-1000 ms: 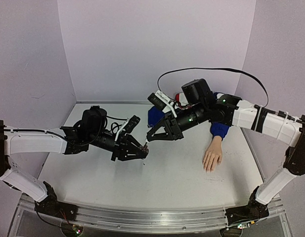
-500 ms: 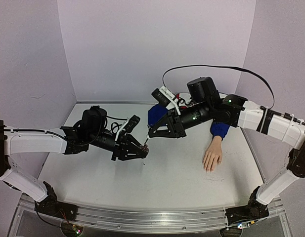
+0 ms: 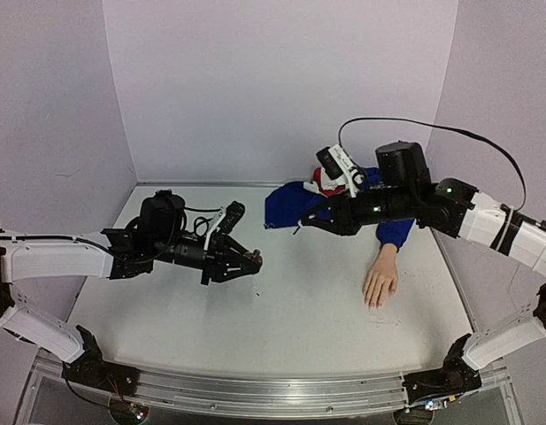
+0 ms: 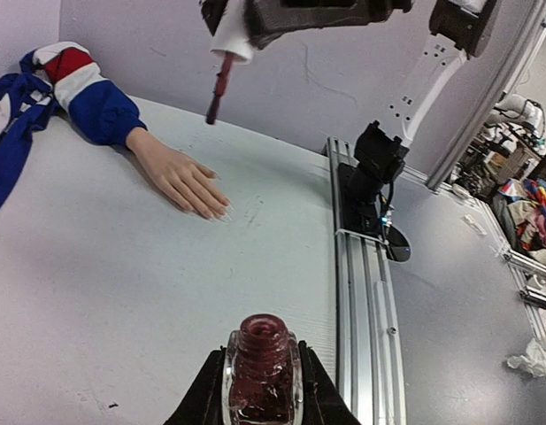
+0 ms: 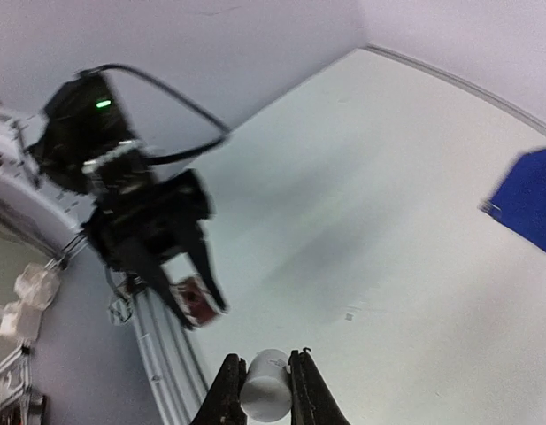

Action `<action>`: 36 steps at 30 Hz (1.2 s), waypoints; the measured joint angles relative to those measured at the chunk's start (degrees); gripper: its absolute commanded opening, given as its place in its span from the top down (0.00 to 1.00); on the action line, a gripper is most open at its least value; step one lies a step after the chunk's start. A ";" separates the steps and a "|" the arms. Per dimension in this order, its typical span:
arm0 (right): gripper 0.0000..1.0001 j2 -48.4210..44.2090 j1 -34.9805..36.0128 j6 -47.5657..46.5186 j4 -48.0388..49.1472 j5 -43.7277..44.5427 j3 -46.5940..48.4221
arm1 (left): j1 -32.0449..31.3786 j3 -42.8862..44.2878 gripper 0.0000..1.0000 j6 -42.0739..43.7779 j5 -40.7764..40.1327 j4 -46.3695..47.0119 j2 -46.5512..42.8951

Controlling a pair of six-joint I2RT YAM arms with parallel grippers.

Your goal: Paint the nails

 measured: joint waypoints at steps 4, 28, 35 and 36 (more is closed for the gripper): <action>1.00 -3.41 -2.99 4.72 -5.81 14.51 -2.80 | 0.02 -0.33 1.00 0.76 -5.51 -0.02 -1.81; 1.00 -4.09 -3.10 20.74 -16.81 43.32 -23.28 | 0.15 0.57 1.00 1.20 -17.62 -0.02 -2.25; 1.00 -3.96 -3.13 20.74 -15.39 44.37 -25.38 | 0.15 0.57 1.00 1.20 -17.99 0.00 -2.16; 1.00 -3.87 -3.13 20.72 -15.21 44.35 -25.49 | 0.15 0.57 1.00 1.20 -17.99 0.00 -2.05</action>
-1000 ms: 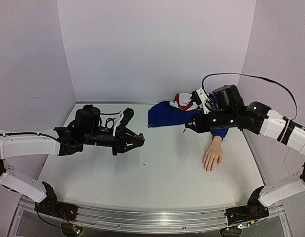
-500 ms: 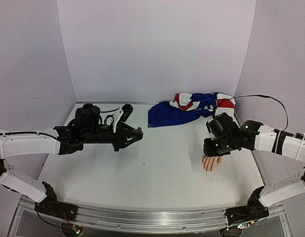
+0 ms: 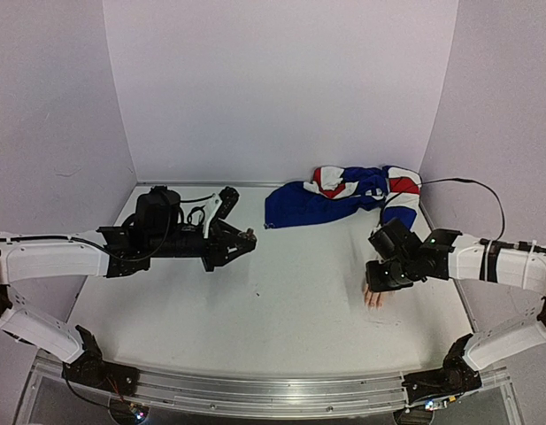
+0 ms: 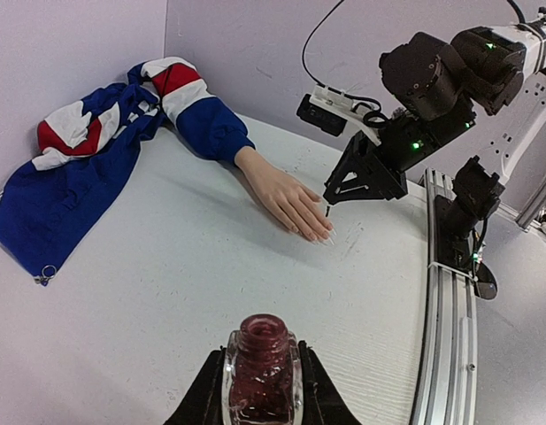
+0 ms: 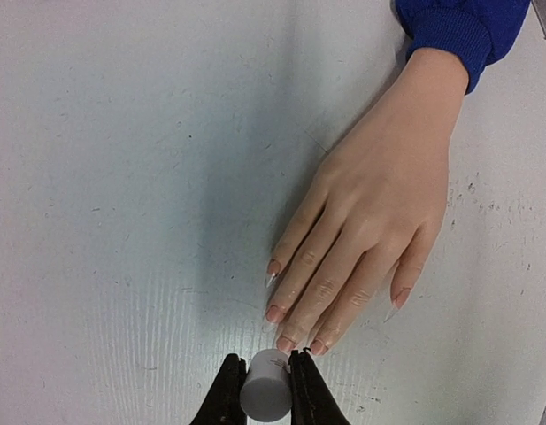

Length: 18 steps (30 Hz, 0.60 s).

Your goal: Paint the nails

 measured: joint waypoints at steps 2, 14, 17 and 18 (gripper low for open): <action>1.00 0.07 0.00 -0.04 0.33 0.00 -0.33 | 0.00 0.00 1.00 0.00 0.02 -0.02 0.39; 1.00 2.93 -0.35 -2.71 4.35 -0.35 -2.05 | 0.00 0.00 1.00 0.00 0.04 -0.02 1.49; 1.00 4.61 -0.57 -3.15 5.29 -0.37 -2.05 | 0.00 0.00 1.00 0.00 0.00 -0.02 1.49; 1.00 4.98 -0.63 -3.30 5.40 -0.37 -2.05 | 0.00 0.00 1.00 0.00 0.00 -0.02 1.49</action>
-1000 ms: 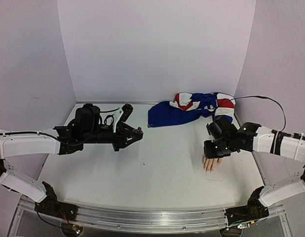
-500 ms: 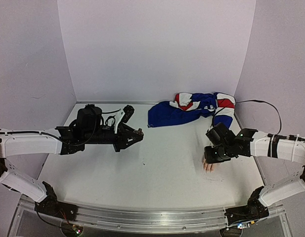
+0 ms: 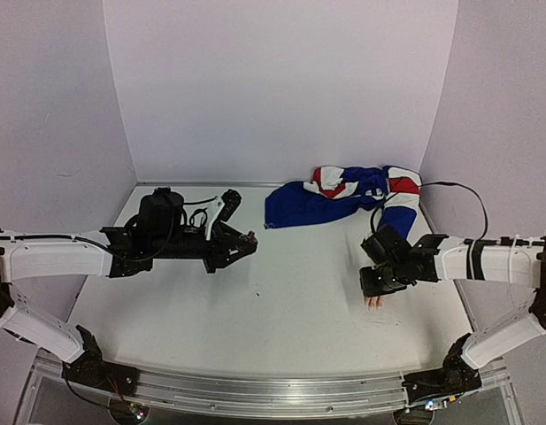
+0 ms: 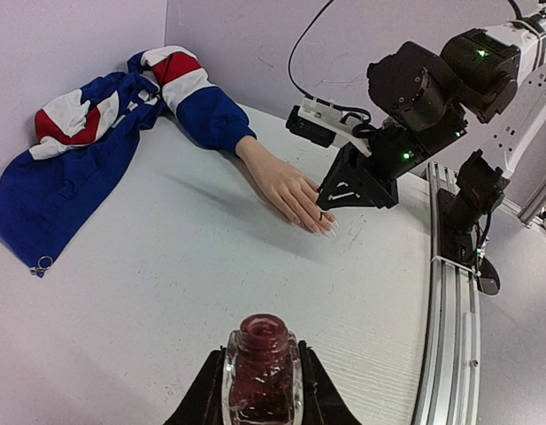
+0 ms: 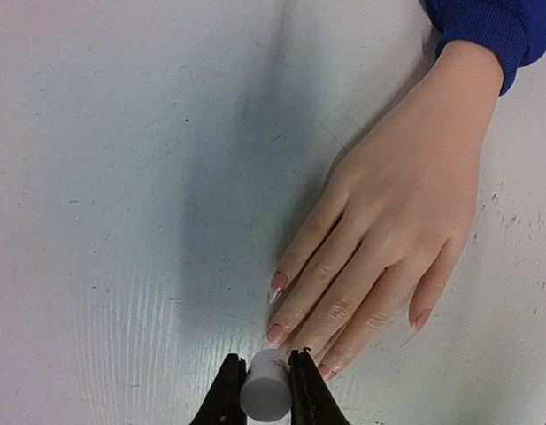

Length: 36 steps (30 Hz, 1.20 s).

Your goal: Paint the nails

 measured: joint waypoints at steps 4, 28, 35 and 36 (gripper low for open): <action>1.00 0.50 -0.04 -0.46 0.55 0.02 0.00 | 0.00 0.00 1.00 0.00 -0.02 0.00 0.00; 1.00 4.00 -1.25 -1.25 2.23 0.00 0.00 | 0.00 0.00 1.00 0.04 -0.63 0.00 -0.02; 1.00 4.00 -1.25 -1.27 2.62 -0.20 0.00 | 0.00 0.00 1.00 0.02 -0.63 0.00 -0.02; 1.00 4.00 -1.25 -1.27 2.67 -0.28 0.00 | 0.00 0.00 1.00 0.04 -0.63 -0.02 -0.02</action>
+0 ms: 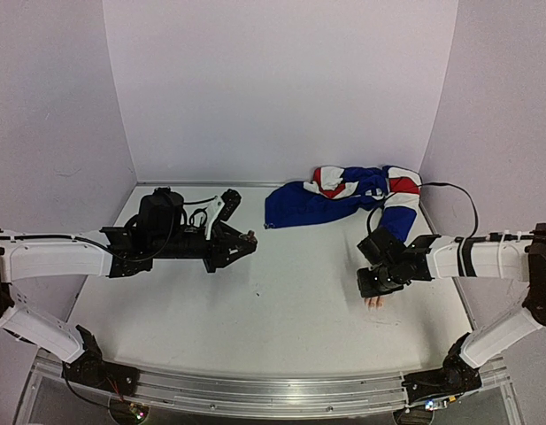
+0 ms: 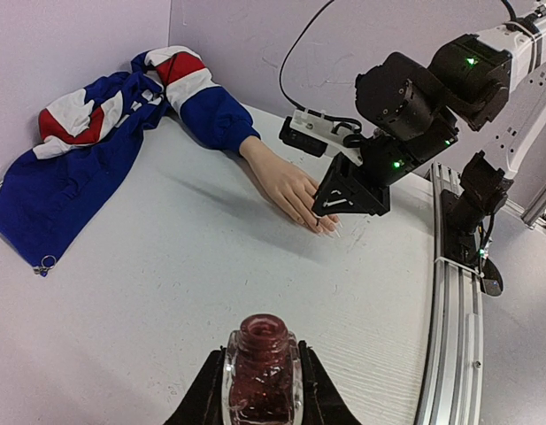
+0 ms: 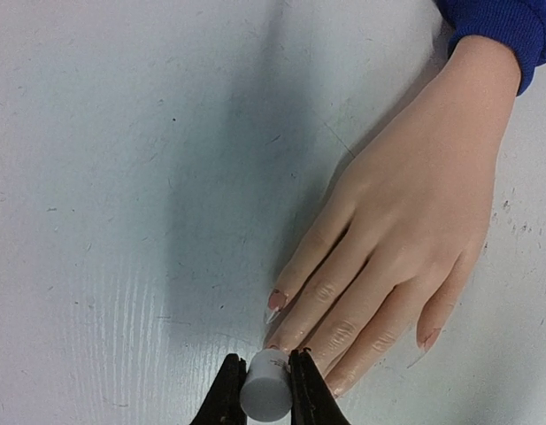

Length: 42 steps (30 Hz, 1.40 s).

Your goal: Paint the nails

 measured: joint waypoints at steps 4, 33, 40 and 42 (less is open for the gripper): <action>1.00 0.00 0.00 0.02 0.00 -0.37 0.00 | 0.00 0.00 1.00 -0.02 0.02 0.00 0.00; 1.00 0.24 0.00 1.33 -0.35 0.28 0.00 | 0.00 0.00 1.00 -0.02 0.04 0.00 0.00; 1.00 1.01 0.00 1.31 -0.37 0.35 0.02 | 0.00 0.00 1.00 -0.02 0.04 0.02 0.00; 1.00 1.51 0.00 1.31 -0.39 0.35 0.02 | 0.00 0.00 1.00 -0.02 0.04 0.00 0.00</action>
